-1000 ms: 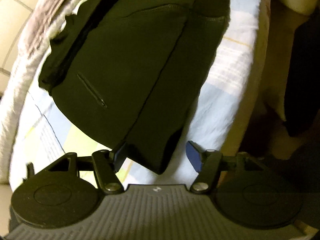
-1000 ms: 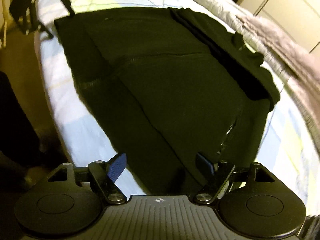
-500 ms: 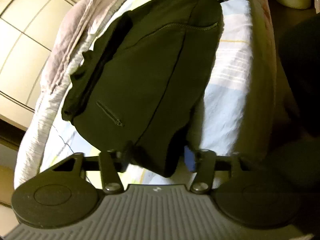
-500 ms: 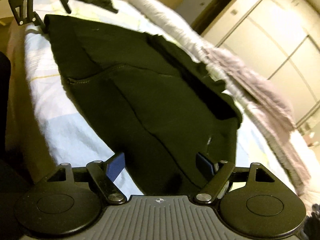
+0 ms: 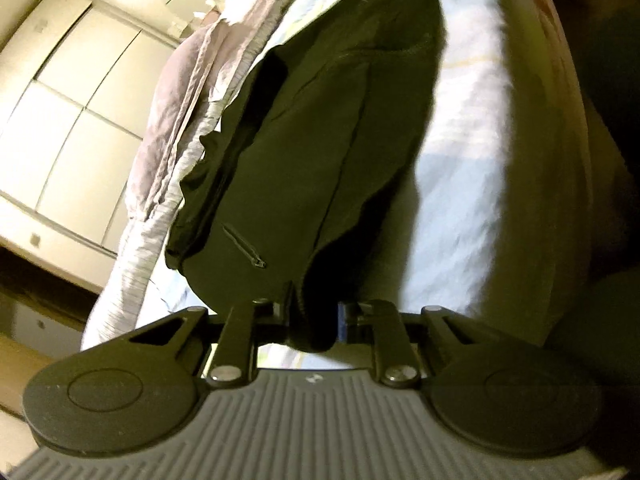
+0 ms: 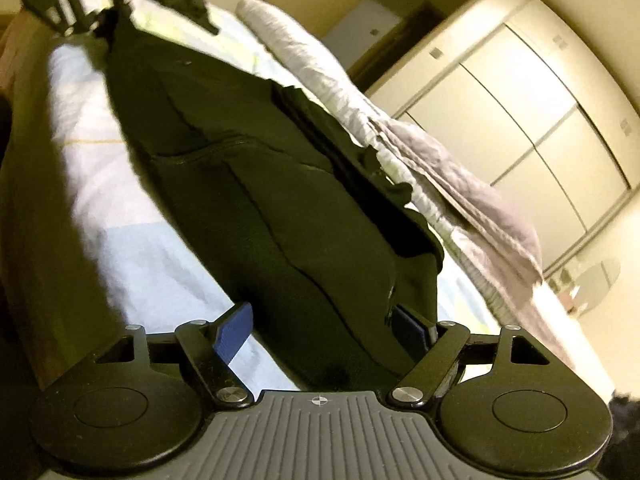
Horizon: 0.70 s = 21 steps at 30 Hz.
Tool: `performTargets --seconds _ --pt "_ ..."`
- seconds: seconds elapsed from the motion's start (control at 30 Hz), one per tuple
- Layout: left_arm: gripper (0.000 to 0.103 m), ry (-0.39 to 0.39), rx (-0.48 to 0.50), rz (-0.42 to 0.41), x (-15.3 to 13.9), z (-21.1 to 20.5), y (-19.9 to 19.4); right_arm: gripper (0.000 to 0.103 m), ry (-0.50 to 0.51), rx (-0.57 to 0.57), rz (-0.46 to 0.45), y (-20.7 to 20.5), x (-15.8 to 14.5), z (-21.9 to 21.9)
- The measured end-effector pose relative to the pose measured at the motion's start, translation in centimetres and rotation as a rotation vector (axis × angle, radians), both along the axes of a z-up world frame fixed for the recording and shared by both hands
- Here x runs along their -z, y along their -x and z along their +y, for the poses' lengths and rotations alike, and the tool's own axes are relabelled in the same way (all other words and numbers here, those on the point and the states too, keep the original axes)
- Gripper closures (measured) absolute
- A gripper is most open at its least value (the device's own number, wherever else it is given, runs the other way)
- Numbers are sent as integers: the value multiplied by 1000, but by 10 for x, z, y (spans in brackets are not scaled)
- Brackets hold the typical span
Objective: Fold clothes
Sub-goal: 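Grasp the folded black jacket with both grippers and lift it off the sheet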
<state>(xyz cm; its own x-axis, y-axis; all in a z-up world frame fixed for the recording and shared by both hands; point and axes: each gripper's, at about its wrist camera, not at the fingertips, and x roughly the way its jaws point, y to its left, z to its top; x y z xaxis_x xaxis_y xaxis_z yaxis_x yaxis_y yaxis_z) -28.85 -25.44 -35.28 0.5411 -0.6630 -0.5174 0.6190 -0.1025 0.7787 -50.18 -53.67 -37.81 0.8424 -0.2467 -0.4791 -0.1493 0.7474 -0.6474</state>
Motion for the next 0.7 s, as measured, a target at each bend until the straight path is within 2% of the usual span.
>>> performTargets --seconds 0.13,0.27,0.4,0.47,0.53,0.6,0.7 --pt "81 -26 27 -68 6 -6 5 24 18 -52 62 0 -7 11" --pt "74 -38 52 -127 12 -17 2 24 19 -112 134 -5 -5 23" --pt "74 -40 15 -51 4 -33 -13 23 -20 -109 130 -21 -3 14" --pt "69 -40 -1 -26 -1 -33 -19 23 -9 -93 142 -24 -7 4" --pt "64 -36 -10 -24 -3 -31 -22 24 50 -71 155 -24 -7 -8" --pt "63 -39 -2 -42 -1 -28 -20 24 98 -38 157 -24 -5 -19" --pt "63 -49 21 -83 3 -28 -15 24 130 -51 134 -27 1 -13"
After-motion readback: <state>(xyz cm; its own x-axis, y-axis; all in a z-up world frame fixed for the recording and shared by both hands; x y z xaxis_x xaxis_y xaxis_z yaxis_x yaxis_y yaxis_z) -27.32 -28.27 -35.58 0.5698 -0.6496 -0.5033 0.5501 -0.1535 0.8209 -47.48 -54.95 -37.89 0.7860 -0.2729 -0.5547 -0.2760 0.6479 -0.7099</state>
